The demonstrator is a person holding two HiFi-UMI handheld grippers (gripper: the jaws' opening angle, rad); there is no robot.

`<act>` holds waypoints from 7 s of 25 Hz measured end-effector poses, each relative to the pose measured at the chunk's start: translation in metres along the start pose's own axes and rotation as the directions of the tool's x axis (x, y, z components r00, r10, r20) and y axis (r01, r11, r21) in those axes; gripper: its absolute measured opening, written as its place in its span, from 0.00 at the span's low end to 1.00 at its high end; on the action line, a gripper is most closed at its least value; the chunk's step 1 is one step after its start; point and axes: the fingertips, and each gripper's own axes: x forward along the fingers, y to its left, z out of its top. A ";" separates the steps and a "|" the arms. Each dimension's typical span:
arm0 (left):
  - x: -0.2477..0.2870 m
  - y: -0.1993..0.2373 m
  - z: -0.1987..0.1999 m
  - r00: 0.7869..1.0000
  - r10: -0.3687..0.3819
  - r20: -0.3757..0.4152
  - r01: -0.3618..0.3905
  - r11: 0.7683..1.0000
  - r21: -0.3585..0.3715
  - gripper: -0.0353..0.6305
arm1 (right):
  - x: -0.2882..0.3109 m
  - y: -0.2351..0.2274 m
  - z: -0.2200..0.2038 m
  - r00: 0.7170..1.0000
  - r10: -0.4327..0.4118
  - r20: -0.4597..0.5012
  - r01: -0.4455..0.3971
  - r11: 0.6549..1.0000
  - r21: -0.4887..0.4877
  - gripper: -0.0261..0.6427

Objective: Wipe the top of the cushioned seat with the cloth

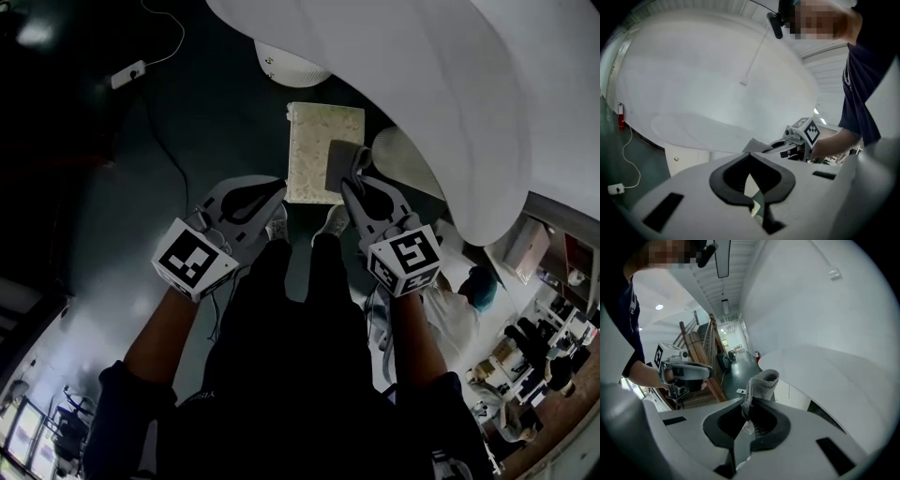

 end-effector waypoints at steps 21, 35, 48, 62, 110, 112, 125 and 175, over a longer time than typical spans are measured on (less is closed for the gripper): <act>0.100 0.075 -0.155 0.987 0.152 -0.058 -0.158 0.980 -0.123 0.06 | 0.203 -0.111 -0.179 0.957 0.106 -0.272 -0.132 0.988 -0.079 0.09; 0.096 0.103 -0.211 0.973 0.208 -0.103 -0.226 0.949 -0.219 0.06 | 0.295 -0.141 -0.241 0.936 0.078 -0.344 -0.113 0.990 -0.082 0.09; 0.140 0.080 -0.213 0.981 0.134 -0.143 -0.161 0.966 -0.203 0.06 | 0.250 -0.226 -0.279 0.928 -0.050 -0.369 0.049 0.999 -0.014 0.09; 0.193 0.041 -0.202 0.987 0.047 -0.151 -0.073 0.983 -0.171 0.06 | 0.178 -0.297 -0.299 0.911 -0.183 -0.369 0.207 0.978 0.028 0.09; 0.063 0.066 -0.222 0.986 0.118 -0.121 -0.141 0.968 -0.208 0.06 | 0.237 -0.116 -0.297 0.898 -0.054 -0.436 0.051 0.999 -0.019 0.09; 0.079 0.063 -0.223 0.986 0.102 -0.130 -0.127 0.971 -0.203 0.06 | 0.229 -0.129 -0.305 0.895 -0.060 -0.442 0.061 0.998 -0.011 0.09; 0.150 0.029 -0.213 0.984 -0.023 -0.175 -0.005 0.987 -0.158 0.06 | 0.168 -0.194 -0.346 0.879 -0.127 -0.459 0.178 0.981 0.071 0.09; 0.059 0.041 -0.212 0.992 0.067 -0.110 -0.084 0.983 -0.161 0.06 | 0.193 -0.034 -0.322 0.891 0.055 -0.451 -0.024 0.997 0.075 0.09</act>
